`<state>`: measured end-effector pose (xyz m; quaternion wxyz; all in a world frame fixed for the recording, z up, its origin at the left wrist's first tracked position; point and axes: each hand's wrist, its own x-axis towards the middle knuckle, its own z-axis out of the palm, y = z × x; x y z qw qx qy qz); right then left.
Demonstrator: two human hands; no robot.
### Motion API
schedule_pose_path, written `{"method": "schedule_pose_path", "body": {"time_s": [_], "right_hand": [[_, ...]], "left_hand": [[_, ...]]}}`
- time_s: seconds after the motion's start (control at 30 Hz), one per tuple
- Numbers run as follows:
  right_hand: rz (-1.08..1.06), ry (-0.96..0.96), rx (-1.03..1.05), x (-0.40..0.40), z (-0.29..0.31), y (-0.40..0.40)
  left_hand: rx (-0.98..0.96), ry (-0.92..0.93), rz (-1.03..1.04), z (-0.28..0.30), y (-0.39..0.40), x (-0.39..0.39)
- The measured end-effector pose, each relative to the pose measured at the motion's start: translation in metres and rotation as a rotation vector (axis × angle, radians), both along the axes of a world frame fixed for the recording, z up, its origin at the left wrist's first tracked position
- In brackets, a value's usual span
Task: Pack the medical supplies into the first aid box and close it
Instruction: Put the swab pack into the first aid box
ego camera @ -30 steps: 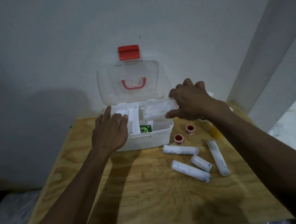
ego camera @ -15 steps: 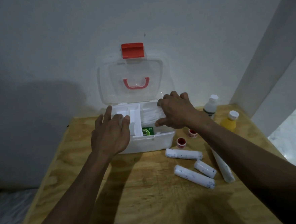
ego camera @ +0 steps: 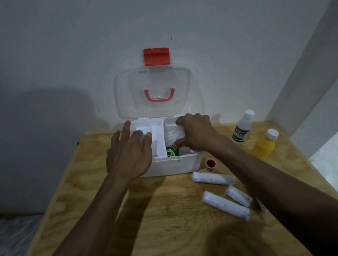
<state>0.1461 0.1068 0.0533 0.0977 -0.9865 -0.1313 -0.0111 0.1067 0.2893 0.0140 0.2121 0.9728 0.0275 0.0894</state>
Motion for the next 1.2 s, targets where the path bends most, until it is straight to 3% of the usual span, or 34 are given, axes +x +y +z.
{"method": "schedule_pose_path", "body": {"time_s": [0.43, 0.6, 0.77, 1.0, 1.2], "right_hand": [[-0.032, 0.248, 0.222, -0.002, 0.012, 0.004], [-0.15, 0.488, 0.549, 0.003, 0.014, 0.003], [-0.208, 0.573, 0.681, 0.006, 0.007, 0.005], [-0.065, 0.473, 0.582, 0.002, -0.008, 0.014], [-0.036, 0.541, 0.59, 0.005, -0.01, 0.014]], "left_hand": [[-0.001, 0.002, -0.003, -0.004, 0.0, 0.003], [0.01, 0.006, 0.002, -0.006, 0.001, 0.004], [0.015, -0.005, -0.003, -0.008, 0.002, 0.005], [0.021, -0.001, 0.0, -0.004, 0.0, 0.002], [0.03, -0.006, -0.004, -0.004, 0.0, 0.003]]}}
